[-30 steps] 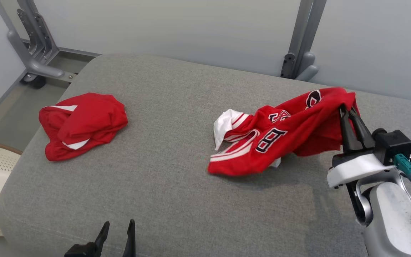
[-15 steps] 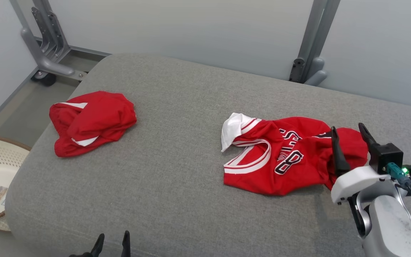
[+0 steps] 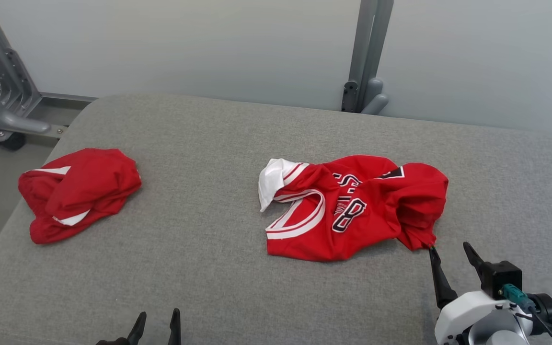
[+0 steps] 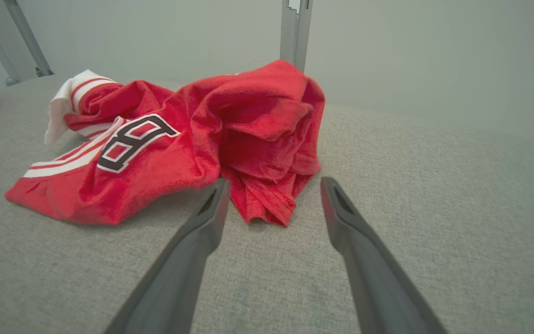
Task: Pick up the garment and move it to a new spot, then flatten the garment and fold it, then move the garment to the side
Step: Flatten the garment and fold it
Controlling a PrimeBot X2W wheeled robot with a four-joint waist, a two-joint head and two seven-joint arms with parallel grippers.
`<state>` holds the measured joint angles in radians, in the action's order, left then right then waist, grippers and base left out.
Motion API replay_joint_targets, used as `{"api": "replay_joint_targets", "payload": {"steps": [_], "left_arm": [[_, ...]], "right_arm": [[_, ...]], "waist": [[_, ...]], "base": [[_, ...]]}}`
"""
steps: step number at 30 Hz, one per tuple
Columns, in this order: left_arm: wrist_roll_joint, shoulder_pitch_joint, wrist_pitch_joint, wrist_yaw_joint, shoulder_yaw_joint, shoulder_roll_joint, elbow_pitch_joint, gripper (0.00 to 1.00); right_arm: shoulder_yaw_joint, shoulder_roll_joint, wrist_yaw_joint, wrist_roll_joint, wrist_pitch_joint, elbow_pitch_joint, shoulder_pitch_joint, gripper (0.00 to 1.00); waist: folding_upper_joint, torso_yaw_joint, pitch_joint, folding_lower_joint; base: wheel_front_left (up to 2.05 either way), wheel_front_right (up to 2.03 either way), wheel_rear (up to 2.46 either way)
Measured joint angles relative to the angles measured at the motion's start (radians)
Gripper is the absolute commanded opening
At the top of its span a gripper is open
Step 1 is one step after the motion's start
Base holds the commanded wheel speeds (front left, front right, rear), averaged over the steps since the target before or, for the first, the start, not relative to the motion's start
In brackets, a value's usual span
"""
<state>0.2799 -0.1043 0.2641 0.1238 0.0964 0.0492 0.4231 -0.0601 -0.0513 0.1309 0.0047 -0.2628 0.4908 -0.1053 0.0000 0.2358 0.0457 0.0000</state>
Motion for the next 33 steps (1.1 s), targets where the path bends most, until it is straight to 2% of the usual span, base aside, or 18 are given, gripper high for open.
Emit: {"api": "replay_joint_targets", "payload": {"steps": [17,26,33], "left_arm": [[0.001,0.004,0.000,-0.005,0.026,0.000,-0.019,1.00],[0.025,0.095,0.000,0.001,0.099,0.000,-0.044,1.00],[0.000,0.235,0.000,0.004,0.119,0.000,0.026,1.00]], "right_arm": [[0.052,0.003,0.000,0.051,0.000,-0.034,0.028,1.00],[0.066,0.003,0.000,0.038,0.000,-0.049,0.022,1.00],[0.062,0.002,0.000,0.016,0.000,-0.060,0.008,1.00]], "waist": [[0.0000,-0.049,0.002,0.0000],[0.0000,-0.133,-0.012,0.0000],[0.0000,-0.227,-0.041,0.0000]], "base": [[0.00,0.00,0.00],[0.00,0.00,0.00],[0.00,0.00,0.00]]}}
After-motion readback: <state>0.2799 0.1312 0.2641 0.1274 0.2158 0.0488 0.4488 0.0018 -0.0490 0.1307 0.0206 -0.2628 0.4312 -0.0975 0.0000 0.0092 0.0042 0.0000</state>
